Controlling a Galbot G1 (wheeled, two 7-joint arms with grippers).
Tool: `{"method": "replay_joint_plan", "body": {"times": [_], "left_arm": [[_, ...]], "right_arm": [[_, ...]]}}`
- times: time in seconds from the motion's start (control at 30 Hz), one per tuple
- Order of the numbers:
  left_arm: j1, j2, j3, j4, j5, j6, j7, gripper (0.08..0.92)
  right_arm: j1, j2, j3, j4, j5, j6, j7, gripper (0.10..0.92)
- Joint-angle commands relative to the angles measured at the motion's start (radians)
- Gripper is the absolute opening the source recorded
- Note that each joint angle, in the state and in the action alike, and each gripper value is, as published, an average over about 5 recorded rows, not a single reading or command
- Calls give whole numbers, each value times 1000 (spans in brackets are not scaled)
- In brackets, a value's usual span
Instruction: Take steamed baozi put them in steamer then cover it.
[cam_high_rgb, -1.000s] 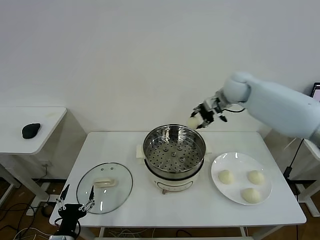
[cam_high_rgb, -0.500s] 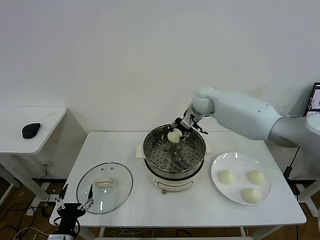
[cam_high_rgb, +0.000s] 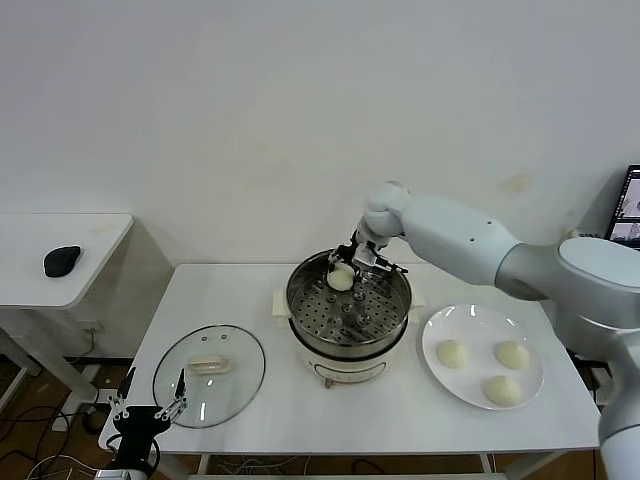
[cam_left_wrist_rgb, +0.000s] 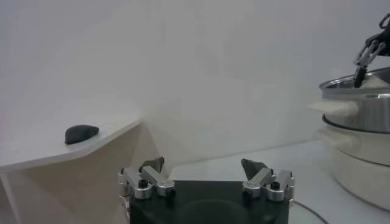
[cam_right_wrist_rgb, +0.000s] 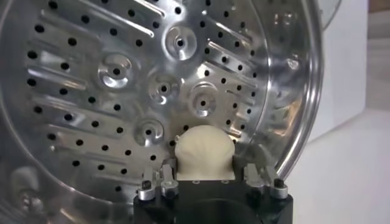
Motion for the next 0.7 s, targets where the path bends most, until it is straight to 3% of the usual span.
{"method": "replay_joint_plan", "body": {"times": [0.03,0.17,0.27,0.33,0.5,0.7], "left_arm": [[1,1,-1,-3,0,1,0,823],[-1,4,-3,-11,0,4,1,823],[-3,7,-3,-13,-1,6,2,823],[-4,9,-3,-14,-1,7,2,823],[-11,15,-1,-17,-2,9,2,823],[-16,35,2,-19,-3,13,5,823]], "right_arm": [[-5,27,15,-37,-65,56,22,797],[88,-38,-40,86,176,-75,-65,820],[191,-143,-97,273,455,-345,-154,822],[247,-230,-122,389,558,-525,-186,823],[312,-433,-150,571,653,-823,-184,823],[305,-701,-130,702,643,-935,-162,823]]}}
